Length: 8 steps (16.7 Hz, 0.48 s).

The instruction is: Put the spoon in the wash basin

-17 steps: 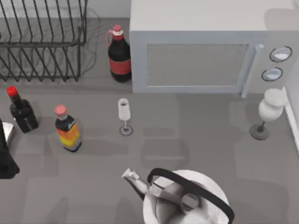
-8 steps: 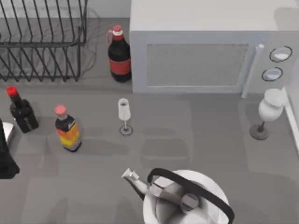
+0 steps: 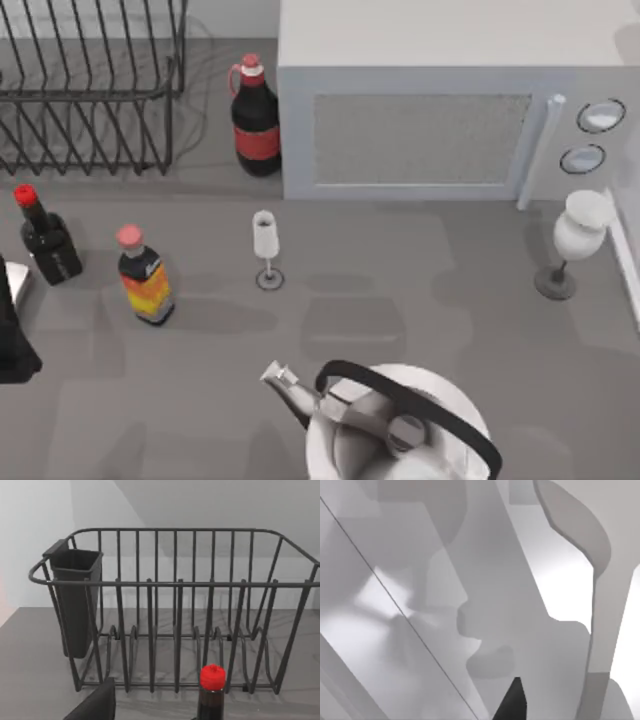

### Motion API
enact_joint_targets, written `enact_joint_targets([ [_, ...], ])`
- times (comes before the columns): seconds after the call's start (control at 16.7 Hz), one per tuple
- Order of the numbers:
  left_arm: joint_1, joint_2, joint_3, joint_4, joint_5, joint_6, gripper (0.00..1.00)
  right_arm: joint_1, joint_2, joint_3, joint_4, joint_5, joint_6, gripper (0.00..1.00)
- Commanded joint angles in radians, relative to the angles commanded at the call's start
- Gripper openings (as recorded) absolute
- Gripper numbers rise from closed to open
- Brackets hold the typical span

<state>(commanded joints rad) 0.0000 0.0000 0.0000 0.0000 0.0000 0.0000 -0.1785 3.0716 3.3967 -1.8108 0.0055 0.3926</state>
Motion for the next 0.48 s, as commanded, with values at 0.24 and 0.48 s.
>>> enact_joint_targets([
  [0.24, 0.000, 0.000, 0.000, 0.000, 0.000, 0.000, 1.00, 0.001, 0.008, 0.008, -0.006, 0.001, -0.001, 0.00],
  [0.48, 0.000, 0.000, 0.000, 0.000, 0.000, 0.000, 1.00, 0.001, 0.008, 0.008, -0.006, 0.001, -0.001, 0.30],
])
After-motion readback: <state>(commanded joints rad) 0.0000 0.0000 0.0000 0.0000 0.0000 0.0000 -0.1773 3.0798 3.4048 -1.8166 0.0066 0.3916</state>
